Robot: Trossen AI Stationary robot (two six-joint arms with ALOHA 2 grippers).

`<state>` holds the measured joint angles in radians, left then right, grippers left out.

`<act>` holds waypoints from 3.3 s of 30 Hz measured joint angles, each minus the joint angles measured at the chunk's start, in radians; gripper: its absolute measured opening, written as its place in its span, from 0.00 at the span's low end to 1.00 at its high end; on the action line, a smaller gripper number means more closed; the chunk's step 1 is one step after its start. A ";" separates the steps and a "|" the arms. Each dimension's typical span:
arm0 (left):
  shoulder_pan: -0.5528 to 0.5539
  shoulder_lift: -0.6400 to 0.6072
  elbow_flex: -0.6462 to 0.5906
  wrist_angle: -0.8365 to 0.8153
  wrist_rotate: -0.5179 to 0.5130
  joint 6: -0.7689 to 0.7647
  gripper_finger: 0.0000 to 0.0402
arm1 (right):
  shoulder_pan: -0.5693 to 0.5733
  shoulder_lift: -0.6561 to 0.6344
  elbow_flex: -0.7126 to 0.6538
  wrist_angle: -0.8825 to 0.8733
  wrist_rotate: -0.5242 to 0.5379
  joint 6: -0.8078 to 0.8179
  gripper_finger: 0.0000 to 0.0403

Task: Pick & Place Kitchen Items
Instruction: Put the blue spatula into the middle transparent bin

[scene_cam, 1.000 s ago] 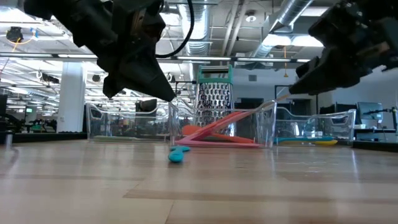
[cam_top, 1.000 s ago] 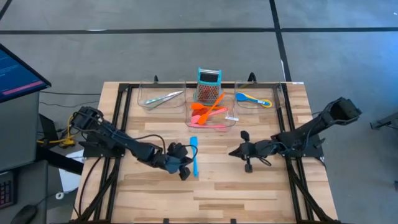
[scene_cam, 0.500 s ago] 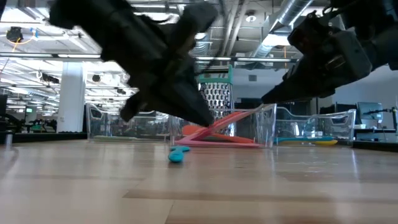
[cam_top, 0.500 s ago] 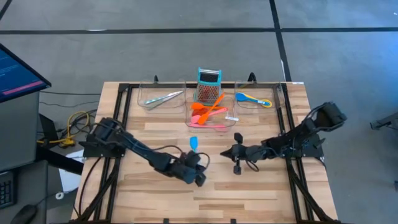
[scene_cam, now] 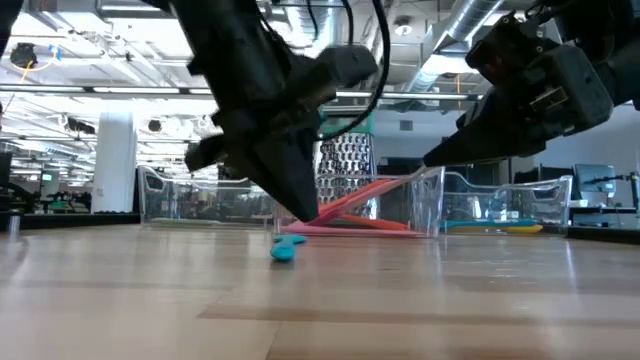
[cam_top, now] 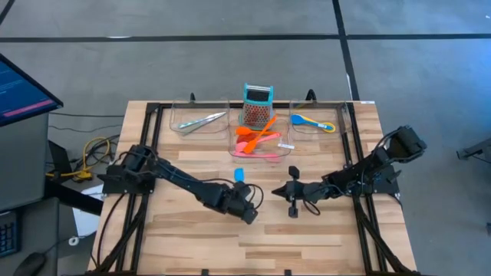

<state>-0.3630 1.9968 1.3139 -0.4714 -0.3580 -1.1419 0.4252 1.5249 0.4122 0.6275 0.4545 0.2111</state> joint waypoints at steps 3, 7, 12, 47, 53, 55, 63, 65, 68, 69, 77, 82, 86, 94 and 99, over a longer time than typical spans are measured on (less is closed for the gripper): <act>0.010 0.033 0.000 -0.004 0.021 -0.004 0.00 | 0.000 0.000 0.000 -0.001 0.000 0.000 0.00; 0.014 0.069 0.005 0.009 0.077 -0.025 0.00 | 0.000 0.000 0.000 -0.002 0.000 0.000 0.00; -0.011 0.078 0.006 -0.023 0.067 -0.071 0.00 | 0.000 0.000 0.000 0.007 0.000 0.000 0.00; -0.156 0.052 -0.001 -0.594 0.105 -0.362 0.00 | 0.008 0.000 0.074 0.052 -0.011 -0.008 0.00; -0.167 0.053 -0.003 -0.628 0.103 -0.366 0.00 | 0.008 0.000 0.074 0.059 -0.012 0.015 0.00; -0.169 0.054 -0.003 -0.651 0.100 -0.366 0.00 | 0.007 0.000 0.074 0.064 -0.012 0.026 0.00; -0.170 0.058 -0.007 -0.734 0.102 -0.367 0.00 | 0.049 0.001 0.087 0.080 -0.016 0.029 0.00; -0.174 0.058 -0.007 -0.735 0.098 -0.367 0.00 | 0.061 0.001 0.101 0.081 -0.016 0.027 0.00; -0.182 0.057 -0.006 -0.738 0.092 -0.379 0.00 | 0.076 0.001 0.117 0.081 -0.016 0.023 0.00; -0.186 0.057 -0.005 -0.738 0.085 -0.388 0.00 | 0.081 0.001 0.121 0.080 -0.016 0.021 0.00; -0.247 0.055 0.067 -0.738 -0.003 -0.434 0.00 | 0.078 0.002 0.128 0.048 -0.015 0.018 0.00; -0.272 0.053 0.075 -0.806 -0.001 -0.491 0.00 | 0.061 0.002 0.128 0.050 -0.015 0.023 0.00; -0.290 0.053 0.076 -0.871 -0.001 -0.539 0.00 | 0.057 0.002 0.128 0.051 -0.015 0.026 0.00; -0.295 0.052 0.039 -0.886 0.077 -0.546 0.00 | 0.057 0.002 0.128 0.052 -0.037 0.026 0.00; -0.286 -0.038 -0.056 -0.883 0.061 -0.549 0.00 | 0.057 0.002 0.128 0.048 -0.038 0.026 0.00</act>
<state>-0.6492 1.9592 1.2580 -1.3544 -0.2967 -1.6908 0.4820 1.5269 0.5400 0.6758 0.4168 0.2371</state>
